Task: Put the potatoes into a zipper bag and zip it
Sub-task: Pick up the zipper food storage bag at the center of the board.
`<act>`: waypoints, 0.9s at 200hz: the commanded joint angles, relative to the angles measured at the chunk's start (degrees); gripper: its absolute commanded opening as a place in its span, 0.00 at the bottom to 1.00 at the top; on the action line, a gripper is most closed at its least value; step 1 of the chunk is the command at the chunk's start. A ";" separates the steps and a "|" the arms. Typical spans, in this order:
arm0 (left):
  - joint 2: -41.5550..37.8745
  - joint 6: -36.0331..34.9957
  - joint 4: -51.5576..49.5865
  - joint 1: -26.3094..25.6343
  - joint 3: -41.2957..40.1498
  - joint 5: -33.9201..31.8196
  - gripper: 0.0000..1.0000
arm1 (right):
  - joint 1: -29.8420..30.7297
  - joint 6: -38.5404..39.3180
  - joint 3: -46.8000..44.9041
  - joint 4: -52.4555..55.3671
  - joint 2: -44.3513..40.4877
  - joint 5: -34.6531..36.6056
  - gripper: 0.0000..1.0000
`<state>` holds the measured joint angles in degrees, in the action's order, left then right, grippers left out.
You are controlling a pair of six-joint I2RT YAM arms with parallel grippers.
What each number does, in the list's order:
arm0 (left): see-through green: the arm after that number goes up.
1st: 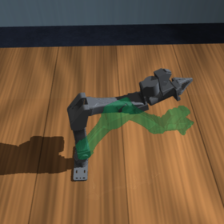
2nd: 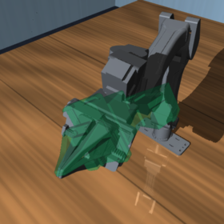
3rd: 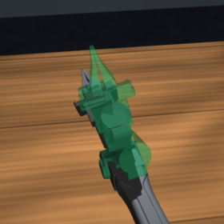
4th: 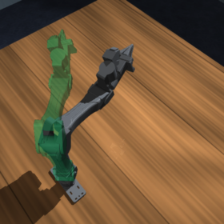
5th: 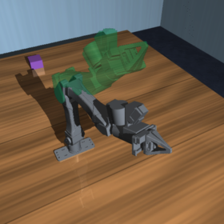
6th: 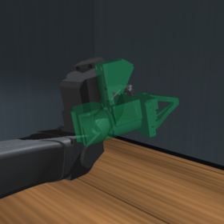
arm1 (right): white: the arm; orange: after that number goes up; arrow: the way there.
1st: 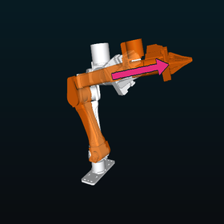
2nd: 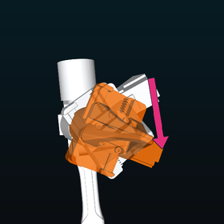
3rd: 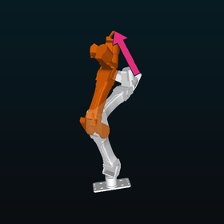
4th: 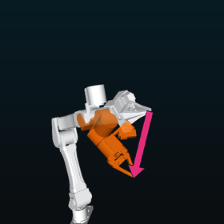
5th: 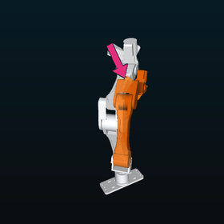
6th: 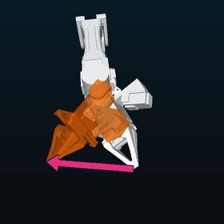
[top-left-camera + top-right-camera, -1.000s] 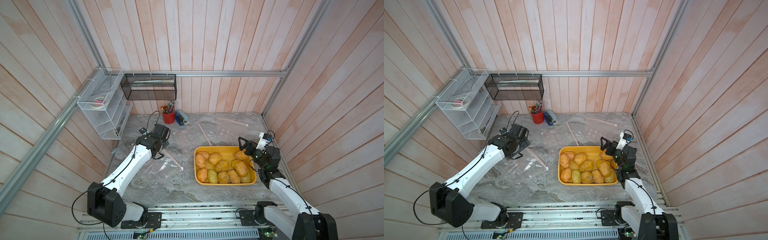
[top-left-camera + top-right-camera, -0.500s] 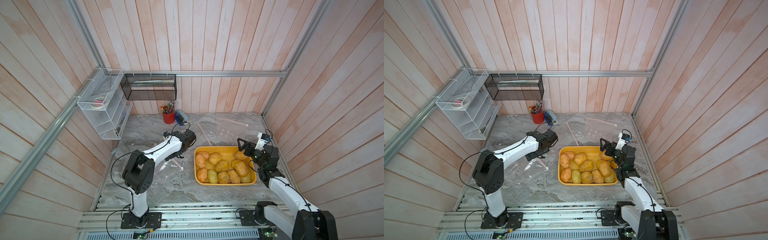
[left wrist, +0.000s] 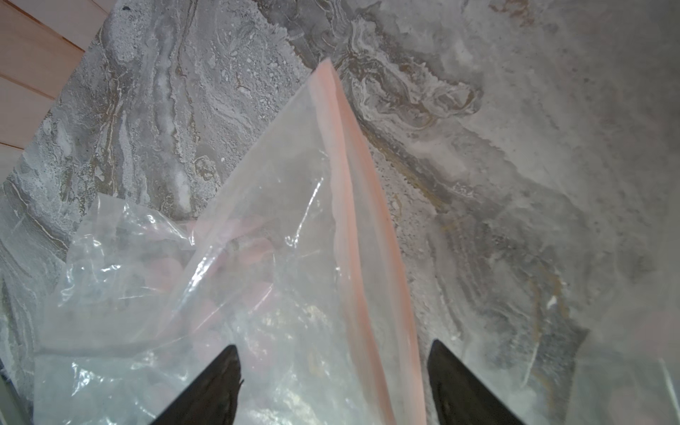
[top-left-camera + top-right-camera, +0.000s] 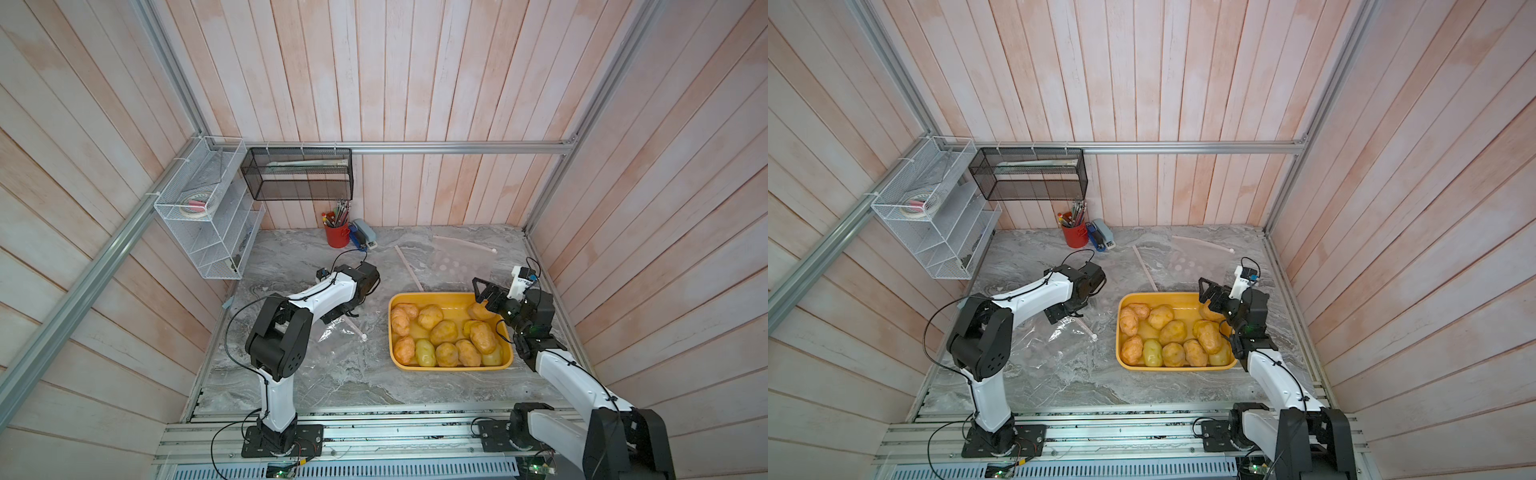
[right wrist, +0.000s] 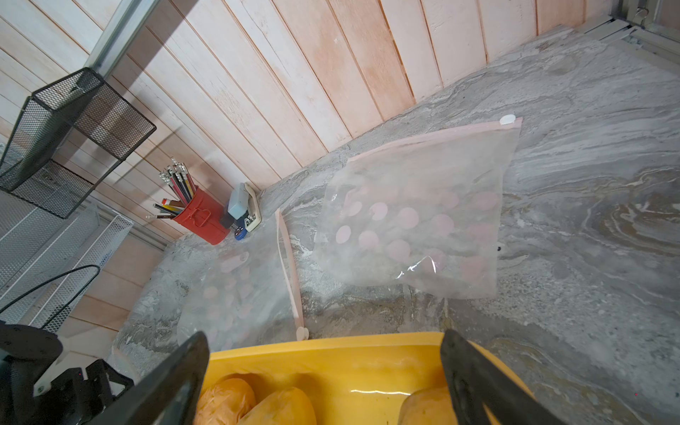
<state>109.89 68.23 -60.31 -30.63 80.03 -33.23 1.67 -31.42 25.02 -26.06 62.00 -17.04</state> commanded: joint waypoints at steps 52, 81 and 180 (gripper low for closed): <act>1.92 -2.62 5.12 0.79 -1.38 0.90 0.60 | -0.17 0.81 2.08 -0.04 1.04 -1.58 0.98; 1.57 -2.42 5.12 0.84 -1.84 1.07 0.51 | -0.01 0.83 2.11 -0.04 1.19 -1.81 0.98; -3.31 -2.91 4.21 0.45 -3.41 3.17 0.04 | 0.14 1.07 2.14 0.73 0.52 -1.20 0.98</act>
<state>110.43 65.95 -55.24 -30.02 76.97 -30.48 1.67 -31.27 25.43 -26.09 62.83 -18.06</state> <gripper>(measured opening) 0.079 0.981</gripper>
